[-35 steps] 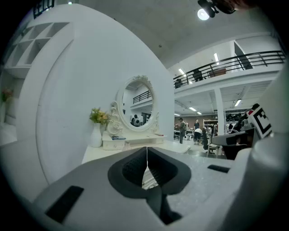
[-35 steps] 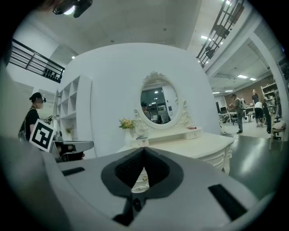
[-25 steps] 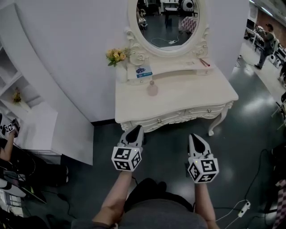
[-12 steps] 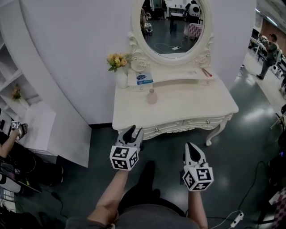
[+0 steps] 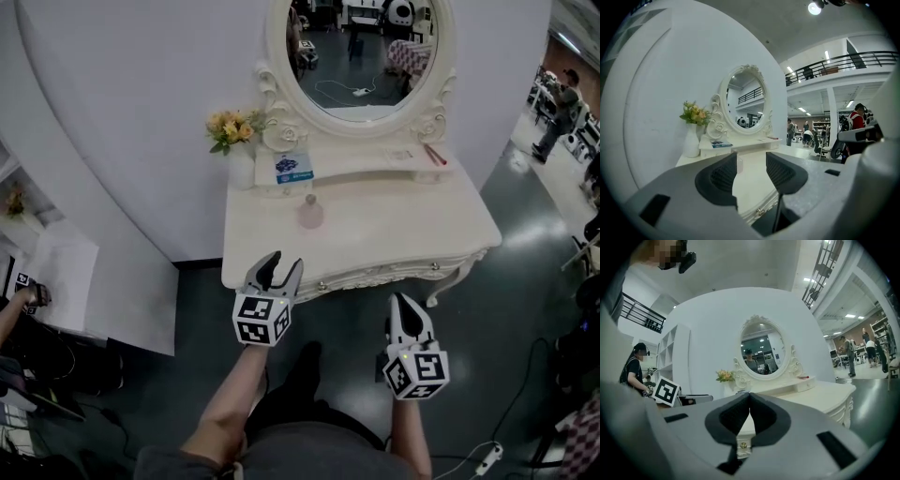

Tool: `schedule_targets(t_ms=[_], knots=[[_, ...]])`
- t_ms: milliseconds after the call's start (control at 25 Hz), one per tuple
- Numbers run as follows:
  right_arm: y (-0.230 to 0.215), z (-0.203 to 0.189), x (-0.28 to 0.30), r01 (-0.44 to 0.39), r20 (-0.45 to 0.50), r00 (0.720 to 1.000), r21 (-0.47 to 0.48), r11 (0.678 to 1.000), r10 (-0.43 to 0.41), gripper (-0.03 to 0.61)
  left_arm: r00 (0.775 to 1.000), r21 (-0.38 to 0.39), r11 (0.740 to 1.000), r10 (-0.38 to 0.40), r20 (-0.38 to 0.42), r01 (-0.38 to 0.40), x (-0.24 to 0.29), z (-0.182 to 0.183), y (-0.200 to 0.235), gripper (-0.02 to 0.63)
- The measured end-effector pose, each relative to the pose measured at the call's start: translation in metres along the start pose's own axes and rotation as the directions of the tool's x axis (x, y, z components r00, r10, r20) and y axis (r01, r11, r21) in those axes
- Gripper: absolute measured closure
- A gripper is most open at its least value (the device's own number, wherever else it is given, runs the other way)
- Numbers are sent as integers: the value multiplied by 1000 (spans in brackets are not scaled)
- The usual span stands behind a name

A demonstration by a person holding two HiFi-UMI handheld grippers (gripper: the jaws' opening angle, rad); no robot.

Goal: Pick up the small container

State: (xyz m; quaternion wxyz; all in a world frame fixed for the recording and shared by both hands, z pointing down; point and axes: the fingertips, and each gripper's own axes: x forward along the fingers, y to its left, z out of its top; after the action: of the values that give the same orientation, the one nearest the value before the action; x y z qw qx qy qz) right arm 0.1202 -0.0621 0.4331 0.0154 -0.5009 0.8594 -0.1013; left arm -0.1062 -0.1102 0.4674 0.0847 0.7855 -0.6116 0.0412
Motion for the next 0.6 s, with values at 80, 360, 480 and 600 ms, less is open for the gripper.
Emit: schedule_targets(t_ms=[80,360,480,600], knots=[[-5,1,16,8,-1,1000,4,1000,-8,575,1000,0,1000,-3,-11,3,19,-1,7,426],[-24,6,70,50,-7,999,26,998,-49,575,998,13,1000,-24,-50,25,84,-4,34,408],[-32,9,85,76,-17,997,29,997,-76,575,997,15,999,-37,-75,38,108,-6,44,403],[-38,13,100,99,-16,995,34,994,-99,575,994,21,998,-49,-93,51,130,-8,52,400]])
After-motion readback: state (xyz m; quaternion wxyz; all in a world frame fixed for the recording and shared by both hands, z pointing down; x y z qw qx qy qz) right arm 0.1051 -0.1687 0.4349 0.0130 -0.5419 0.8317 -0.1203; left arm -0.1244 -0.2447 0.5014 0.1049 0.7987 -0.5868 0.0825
